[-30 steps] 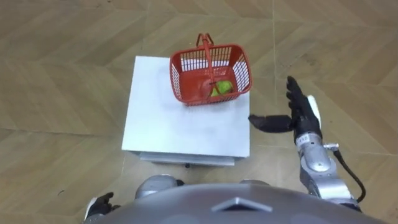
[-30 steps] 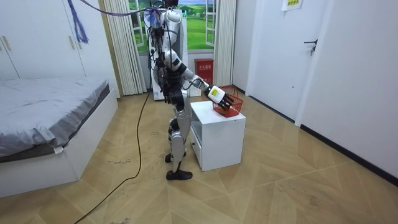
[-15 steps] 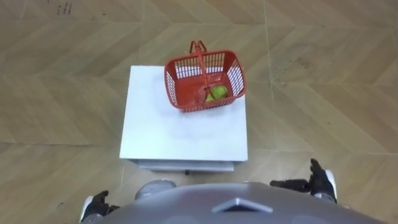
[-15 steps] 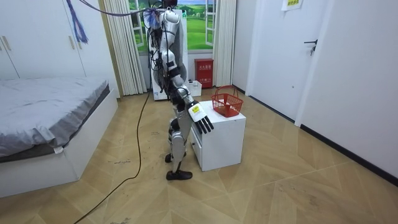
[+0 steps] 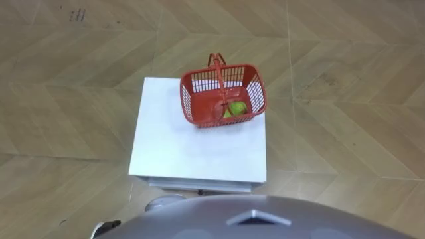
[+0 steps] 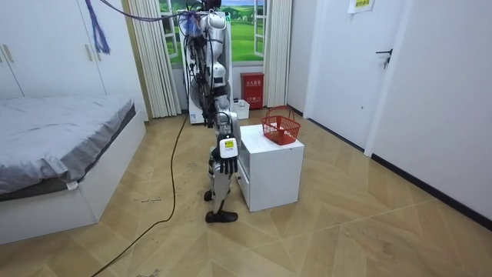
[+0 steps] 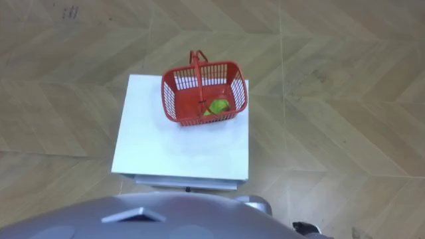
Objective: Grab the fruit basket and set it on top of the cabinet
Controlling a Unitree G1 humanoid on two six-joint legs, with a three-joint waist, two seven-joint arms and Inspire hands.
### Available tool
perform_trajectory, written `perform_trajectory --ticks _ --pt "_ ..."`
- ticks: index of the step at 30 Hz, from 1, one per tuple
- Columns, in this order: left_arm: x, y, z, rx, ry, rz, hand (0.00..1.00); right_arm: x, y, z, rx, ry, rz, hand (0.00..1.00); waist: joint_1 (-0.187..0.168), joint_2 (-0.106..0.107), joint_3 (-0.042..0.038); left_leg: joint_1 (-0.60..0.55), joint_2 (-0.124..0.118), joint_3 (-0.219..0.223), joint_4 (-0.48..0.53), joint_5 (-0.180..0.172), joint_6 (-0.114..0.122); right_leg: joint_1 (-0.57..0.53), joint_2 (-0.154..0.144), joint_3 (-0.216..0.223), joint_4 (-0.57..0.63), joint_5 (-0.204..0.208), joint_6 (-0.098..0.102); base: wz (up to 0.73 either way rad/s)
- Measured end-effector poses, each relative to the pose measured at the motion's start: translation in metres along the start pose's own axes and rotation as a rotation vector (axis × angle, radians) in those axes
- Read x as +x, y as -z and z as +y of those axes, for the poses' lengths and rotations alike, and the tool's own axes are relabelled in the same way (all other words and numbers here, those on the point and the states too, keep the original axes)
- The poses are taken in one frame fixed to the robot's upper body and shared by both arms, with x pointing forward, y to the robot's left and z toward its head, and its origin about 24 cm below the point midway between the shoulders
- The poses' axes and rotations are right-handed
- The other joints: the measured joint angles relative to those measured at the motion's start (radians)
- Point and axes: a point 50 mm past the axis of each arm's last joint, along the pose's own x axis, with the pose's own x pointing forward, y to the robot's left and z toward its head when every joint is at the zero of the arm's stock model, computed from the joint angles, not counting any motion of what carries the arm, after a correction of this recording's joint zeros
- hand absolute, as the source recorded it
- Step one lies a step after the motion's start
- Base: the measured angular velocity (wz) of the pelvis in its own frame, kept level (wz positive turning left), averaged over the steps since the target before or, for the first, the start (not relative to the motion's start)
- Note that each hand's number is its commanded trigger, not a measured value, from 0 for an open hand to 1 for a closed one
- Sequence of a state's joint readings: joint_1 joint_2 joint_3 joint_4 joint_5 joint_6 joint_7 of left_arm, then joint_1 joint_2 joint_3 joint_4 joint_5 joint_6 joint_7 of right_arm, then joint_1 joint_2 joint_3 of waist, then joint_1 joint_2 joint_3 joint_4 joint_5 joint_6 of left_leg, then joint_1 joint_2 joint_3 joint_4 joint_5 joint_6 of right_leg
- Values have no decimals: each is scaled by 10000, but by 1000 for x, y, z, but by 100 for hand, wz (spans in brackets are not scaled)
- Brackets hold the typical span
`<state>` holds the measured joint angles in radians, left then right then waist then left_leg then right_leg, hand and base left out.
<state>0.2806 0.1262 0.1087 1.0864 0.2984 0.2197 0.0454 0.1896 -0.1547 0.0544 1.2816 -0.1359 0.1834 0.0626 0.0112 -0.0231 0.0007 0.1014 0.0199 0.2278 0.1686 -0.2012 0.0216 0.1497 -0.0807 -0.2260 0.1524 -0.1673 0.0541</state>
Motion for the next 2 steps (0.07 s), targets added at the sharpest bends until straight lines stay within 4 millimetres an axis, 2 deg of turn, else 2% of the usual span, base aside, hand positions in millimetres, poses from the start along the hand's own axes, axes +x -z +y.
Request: perform_trajectory --ticks 2 --pt "0 0 1 -95 105 30 0 0 2 1 -124 -187 239 0 -7 -44 16 76 -47 -67 8 -4 4 92 -37 7 -2 -86 22 10"
